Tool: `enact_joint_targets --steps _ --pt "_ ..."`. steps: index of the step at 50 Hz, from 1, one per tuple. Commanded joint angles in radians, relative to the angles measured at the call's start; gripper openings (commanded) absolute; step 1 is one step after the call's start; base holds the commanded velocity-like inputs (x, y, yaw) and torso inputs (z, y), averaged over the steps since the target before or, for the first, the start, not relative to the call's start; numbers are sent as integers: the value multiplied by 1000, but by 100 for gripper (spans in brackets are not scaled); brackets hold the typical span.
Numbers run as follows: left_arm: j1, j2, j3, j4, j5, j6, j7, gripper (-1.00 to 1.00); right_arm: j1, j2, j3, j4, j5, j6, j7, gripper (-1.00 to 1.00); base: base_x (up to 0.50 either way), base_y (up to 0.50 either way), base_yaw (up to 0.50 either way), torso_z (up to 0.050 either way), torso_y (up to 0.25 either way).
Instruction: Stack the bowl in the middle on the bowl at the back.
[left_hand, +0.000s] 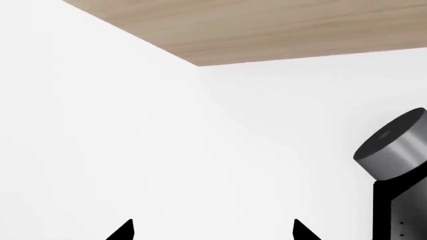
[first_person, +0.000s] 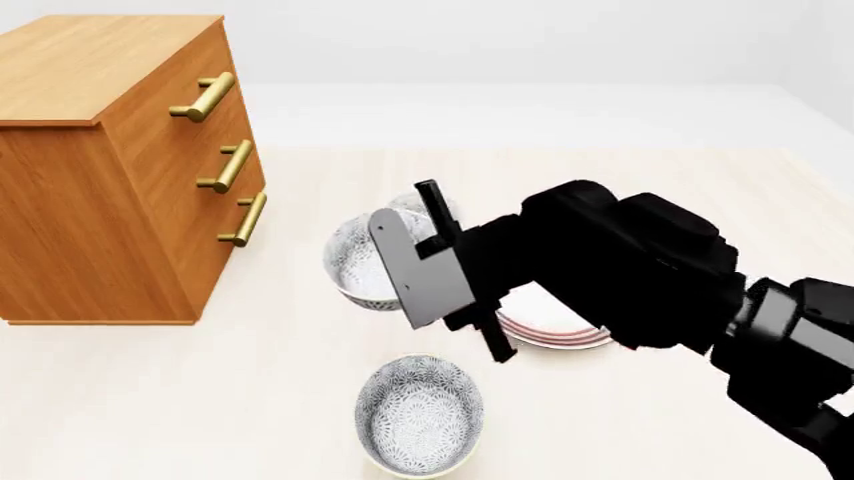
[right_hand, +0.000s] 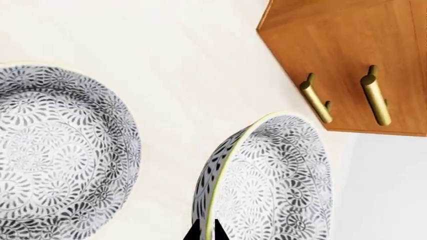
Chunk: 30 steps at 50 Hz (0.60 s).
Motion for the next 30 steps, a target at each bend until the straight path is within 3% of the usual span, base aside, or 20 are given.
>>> enact_joint_targets --steps 1,30 --pt "2 -1 16 0 -2 18 -12 100 -29 149 21 -461 29 299 47 -100 0 0 0 0 0" --pt "6 -4 42 0 -3 50 -24 100 -39 263 51 -886 76 657 106 -100 0 0 0 0 0"
